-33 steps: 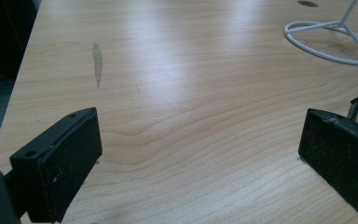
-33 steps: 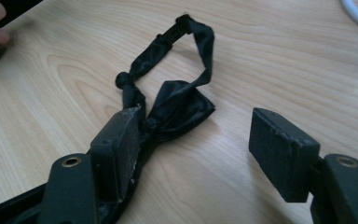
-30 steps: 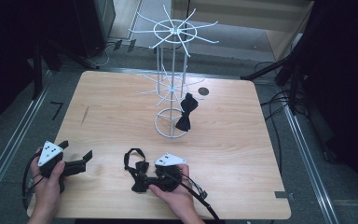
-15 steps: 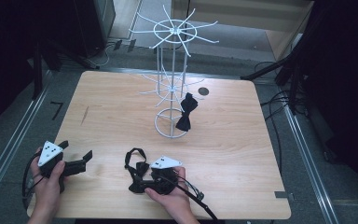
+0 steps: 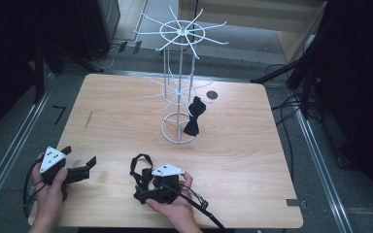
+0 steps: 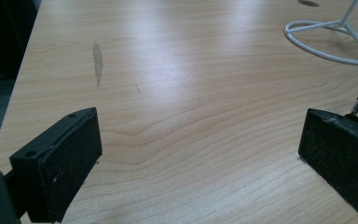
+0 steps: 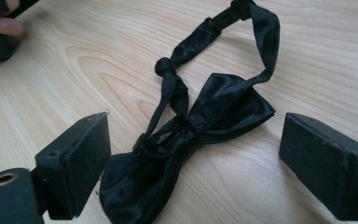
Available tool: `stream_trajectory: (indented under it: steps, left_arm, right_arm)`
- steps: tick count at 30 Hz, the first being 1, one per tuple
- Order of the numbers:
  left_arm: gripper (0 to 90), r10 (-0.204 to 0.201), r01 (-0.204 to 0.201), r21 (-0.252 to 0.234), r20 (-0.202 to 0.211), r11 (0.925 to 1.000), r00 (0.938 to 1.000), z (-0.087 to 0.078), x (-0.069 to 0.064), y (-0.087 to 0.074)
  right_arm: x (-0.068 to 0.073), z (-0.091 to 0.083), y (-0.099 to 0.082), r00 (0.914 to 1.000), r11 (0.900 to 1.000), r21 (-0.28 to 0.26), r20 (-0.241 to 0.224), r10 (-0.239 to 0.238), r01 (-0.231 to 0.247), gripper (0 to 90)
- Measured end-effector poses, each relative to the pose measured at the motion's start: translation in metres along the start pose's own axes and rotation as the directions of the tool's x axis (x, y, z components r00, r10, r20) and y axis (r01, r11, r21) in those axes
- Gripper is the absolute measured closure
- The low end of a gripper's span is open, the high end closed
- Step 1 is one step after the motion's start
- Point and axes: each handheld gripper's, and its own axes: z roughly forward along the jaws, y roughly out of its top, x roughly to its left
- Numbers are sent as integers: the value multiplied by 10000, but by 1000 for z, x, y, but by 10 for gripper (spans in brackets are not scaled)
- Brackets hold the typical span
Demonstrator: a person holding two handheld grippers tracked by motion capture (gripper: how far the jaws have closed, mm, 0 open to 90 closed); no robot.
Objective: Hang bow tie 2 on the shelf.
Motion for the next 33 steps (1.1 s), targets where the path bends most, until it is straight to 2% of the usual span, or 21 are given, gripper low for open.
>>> stream_trajectory:
  steps: [4,7,10,11,12,13,15,16,18,19,22,26,33]
  left_arm:
    - [0,3,-3,6,-2,10000,10000,0,0,0]
    - [0,12,-12,30,-12,10000,10000,0,0,0]
    - [0,25,-25,18,-11,10000,10000,0,0,0]
    - [0,25,-25,18,-11,10000,10000,0,0,0]
    - [0,1,-1,48,35,10000,10000,0,-1,0]
    - [0,1,-1,48,35,10000,10000,0,-1,0]
    - [0,17,-17,40,28,10000,10000,0,-1,0]
    - [0,12,-12,44,33,10000,10000,0,-1,0]
    - [0,13,-13,50,33,10000,10000,0,-1,0]
    - [0,13,-13,50,33,10000,10000,0,-1,0]
    - [0,10,-10,50,39,10000,10000,0,0,0]
    - [0,11,-11,59,41,10000,10000,0,0,0]
    - [0,-8,8,65,70,10000,10000,0,0,0]
  right_arm:
    - [1,3,0,9997,10000,25,263,5,-6,131]
    - [4,4,0,9981,9996,25,560,-272,271,153]
    - [10,5,-1,9907,9957,152,998,-920,909,247]
    - [10,5,-1,9907,9957,152,998,-920,909,247]
    - [13,5,-2,9839,9917,228,1245,-1286,1267,329]
    - [13,5,-2,9839,9917,228,1245,-1286,1267,329]
    - [13,4,-3,9804,9887,199,1282,-1498,1484,428]
    - [10,3,-3,9803,9889,188,1299,-1488,1476,513]
    - [6,1,-3,9825,9914,80,1330,-1304,1305,611]
    - [6,1,-3,9825,9914,80,1330,-1304,1305,611]
    - [1,-1,-3,9848,9930,30,1279,-1178,1184,688]
    - [-8,-4,-2,9921,9962,21,898,-872,873,775]
    - [-13,-10,-4,9864,9931,-306,1234,-1087,1132,826]
